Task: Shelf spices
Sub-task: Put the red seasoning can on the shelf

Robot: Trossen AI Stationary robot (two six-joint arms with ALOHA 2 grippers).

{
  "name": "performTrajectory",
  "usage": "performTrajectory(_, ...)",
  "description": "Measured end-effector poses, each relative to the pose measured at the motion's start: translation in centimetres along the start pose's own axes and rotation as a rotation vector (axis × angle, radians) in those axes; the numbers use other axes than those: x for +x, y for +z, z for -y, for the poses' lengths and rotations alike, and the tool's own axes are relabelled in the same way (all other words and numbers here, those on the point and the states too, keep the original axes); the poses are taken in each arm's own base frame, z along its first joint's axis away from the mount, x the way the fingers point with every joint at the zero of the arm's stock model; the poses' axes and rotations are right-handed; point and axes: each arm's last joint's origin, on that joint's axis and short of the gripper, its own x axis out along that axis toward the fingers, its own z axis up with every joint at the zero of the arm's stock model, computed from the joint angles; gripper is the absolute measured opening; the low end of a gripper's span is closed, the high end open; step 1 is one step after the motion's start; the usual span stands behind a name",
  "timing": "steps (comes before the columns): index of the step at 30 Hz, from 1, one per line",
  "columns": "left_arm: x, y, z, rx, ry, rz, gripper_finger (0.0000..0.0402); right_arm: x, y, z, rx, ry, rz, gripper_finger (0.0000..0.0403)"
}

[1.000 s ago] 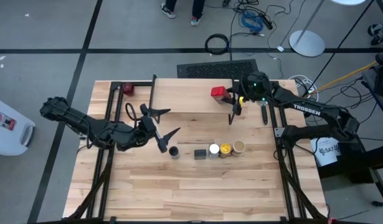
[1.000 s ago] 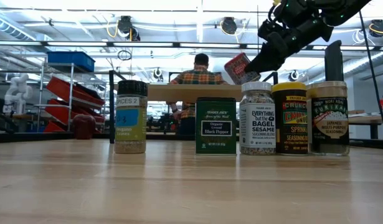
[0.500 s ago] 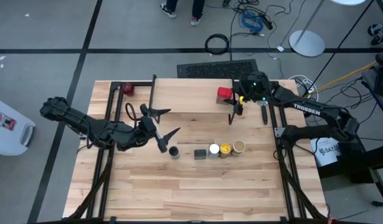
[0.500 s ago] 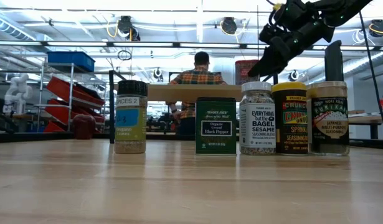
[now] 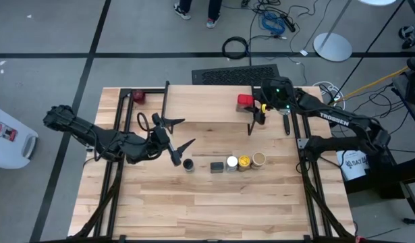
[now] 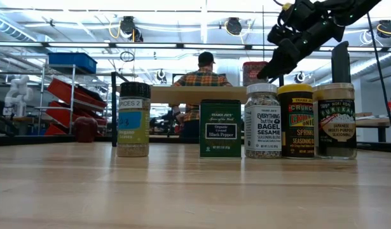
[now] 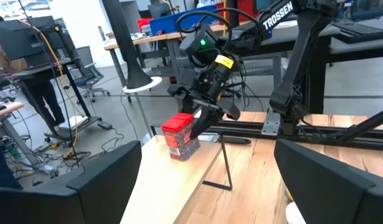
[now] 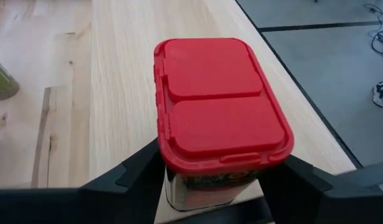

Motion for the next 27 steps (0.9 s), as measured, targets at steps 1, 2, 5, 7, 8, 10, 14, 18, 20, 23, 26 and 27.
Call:
performTrajectory(1, 0.0, 0.0, 0.0, 0.000, 0.000, 0.000, 0.0377, -0.2, 0.0, 0.0, -0.002, -0.001, -0.001, 0.0224)
performTrajectory(2, 0.0, 0.0, 0.0, -0.001, -0.001, 0.000, 0.0377, -0.4, 0.0, -0.1, -0.004, -0.001, -0.002, 0.0224)
performTrajectory(5, 0.0, 0.0, 0.1, -0.005, -0.028, 0.003, 0.0377, -0.9, 0.1, -0.2, -0.010, -0.003, 0.007, 0.0224)
performTrajectory(7, 0.0, 0.0, 0.2, -0.005, -0.052, 0.005, 0.0377, -1.3, 0.1, -0.3, -0.013, -0.003, 0.008, 0.0224)
performTrajectory(8, 0.0, 0.0, 0.2, -0.006, -0.056, 0.006, 0.0377, -1.4, 0.1, -0.4, -0.016, -0.002, 0.007, 0.0224)
performTrajectory(10, 0.0, 0.0, 0.2, -0.006, -0.058, 0.006, 0.0377, -1.5, 0.1, -0.4, -0.020, -0.001, 0.006, 0.0224)
performTrajectory(14, 0.0, 0.0, 0.2, -0.008, -0.059, 0.008, 0.0377, -1.5, 0.0, -0.4, -0.028, 0.002, -0.002, 0.0224)
performTrajectory(18, 0.0, 0.0, 0.2, -0.010, -0.058, 0.009, 0.0377, -1.5, 0.0, -0.4, -0.030, 0.002, 0.000, 0.0224)
performTrajectory(20, 0.0, 0.0, 0.2, -0.010, -0.059, 0.009, 0.0377, -1.5, 0.0, -0.4, -0.034, 0.003, 0.002, 0.0224)
performTrajectory(23, 0.0, 0.1, 0.2, -0.010, -0.059, 0.010, 0.0377, -1.5, 0.1, -0.4, -0.043, 0.003, 0.007, 0.0226)
performTrajectory(26, 0.0, 0.1, 0.2, -0.010, -0.059, 0.010, 0.0377, -1.5, 0.1, -0.4, -0.044, 0.003, 0.008, 0.0241)
performTrajectory(27, 0.0, 0.0, 0.2, -0.010, -0.059, 0.009, 0.0377, -1.5, 0.1, -0.4, -0.042, 0.003, 0.008, 0.0249)
